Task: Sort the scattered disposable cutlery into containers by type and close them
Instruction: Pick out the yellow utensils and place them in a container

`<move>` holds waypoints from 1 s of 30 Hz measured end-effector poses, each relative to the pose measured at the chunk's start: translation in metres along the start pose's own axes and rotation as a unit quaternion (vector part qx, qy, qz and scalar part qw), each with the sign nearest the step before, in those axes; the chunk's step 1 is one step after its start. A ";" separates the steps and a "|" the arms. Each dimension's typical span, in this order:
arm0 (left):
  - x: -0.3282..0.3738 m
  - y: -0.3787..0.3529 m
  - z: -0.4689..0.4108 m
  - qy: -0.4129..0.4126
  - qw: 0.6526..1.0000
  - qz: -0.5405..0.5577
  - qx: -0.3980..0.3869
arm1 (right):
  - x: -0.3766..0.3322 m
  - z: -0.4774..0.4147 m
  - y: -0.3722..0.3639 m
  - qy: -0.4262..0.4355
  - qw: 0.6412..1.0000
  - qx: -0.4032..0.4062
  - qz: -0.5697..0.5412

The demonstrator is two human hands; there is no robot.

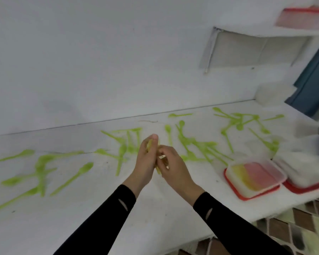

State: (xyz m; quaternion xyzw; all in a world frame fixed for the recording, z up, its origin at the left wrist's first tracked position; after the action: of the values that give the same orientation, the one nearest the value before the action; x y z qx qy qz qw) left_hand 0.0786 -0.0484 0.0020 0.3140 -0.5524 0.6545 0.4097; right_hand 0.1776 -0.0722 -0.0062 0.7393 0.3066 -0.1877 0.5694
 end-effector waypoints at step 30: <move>-0.143 -0.238 0.007 0.144 0.953 -0.040 -0.265 | 0.196 0.093 0.214 -0.208 0.967 0.103 0.101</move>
State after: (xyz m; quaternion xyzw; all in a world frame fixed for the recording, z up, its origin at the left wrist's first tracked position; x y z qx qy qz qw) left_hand 0.3549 -0.0693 -0.0094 0.1185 -0.6281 0.5063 0.5789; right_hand 0.4729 -0.1493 0.0002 0.7657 0.0842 -0.3093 0.5577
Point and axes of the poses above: each hand's wrist, its own z-axis away from the middle knuckle, its own y-axis out of the back of the hand, x = y × z, the point moved 5 cm from there along -z, towards the middle knuckle, and after that the axes turned 14 degrees about z, right-handed, at the moved point
